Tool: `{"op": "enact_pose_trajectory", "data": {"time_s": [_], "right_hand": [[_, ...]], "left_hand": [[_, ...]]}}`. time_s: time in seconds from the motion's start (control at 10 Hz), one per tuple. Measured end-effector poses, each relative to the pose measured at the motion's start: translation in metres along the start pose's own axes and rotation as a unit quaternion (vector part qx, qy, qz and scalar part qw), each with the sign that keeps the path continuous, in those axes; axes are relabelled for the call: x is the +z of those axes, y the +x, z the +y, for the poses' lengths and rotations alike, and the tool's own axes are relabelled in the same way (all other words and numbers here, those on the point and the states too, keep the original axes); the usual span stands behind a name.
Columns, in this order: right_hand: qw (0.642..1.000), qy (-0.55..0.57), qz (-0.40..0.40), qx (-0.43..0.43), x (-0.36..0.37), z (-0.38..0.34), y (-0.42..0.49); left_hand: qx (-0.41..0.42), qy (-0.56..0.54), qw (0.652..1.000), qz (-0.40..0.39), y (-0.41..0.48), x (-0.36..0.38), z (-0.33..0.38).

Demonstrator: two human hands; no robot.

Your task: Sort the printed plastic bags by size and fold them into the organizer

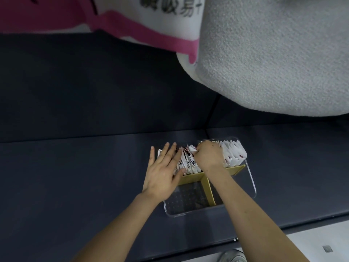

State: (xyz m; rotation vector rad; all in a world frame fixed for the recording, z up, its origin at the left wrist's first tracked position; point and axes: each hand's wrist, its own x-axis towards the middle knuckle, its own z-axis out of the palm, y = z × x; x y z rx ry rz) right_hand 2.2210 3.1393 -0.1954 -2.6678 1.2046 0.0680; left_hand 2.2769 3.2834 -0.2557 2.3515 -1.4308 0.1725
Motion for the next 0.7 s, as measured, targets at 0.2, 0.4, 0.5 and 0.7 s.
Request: {"op": "enact_pose_trajectory", "data": {"time_s": [0.2, 0.4, 0.5, 0.7], "right_hand": [[0.997, 0.048, 0.054, -0.004, 0.0, 0.006, -0.012], [0.996, 0.072, 0.058, -0.008, 0.007, 0.007, -0.013], [0.995, 0.079, 0.058, 0.0, 0.003, 0.008, -0.019], [0.995, 0.051, 0.077, -0.025, -0.018, 0.006, -0.054]], "left_hand": [[-0.047, 0.007, 0.999, 0.007, -0.007, -0.005, -0.003], [-0.089, -0.019, 0.995, -0.045, -0.006, -0.004, -0.004], [-0.099, -0.006, 0.992, -0.084, 0.001, -0.009, -0.004], [-0.117, -0.018, 0.984, -0.132, -0.001, -0.037, 0.001]]}}
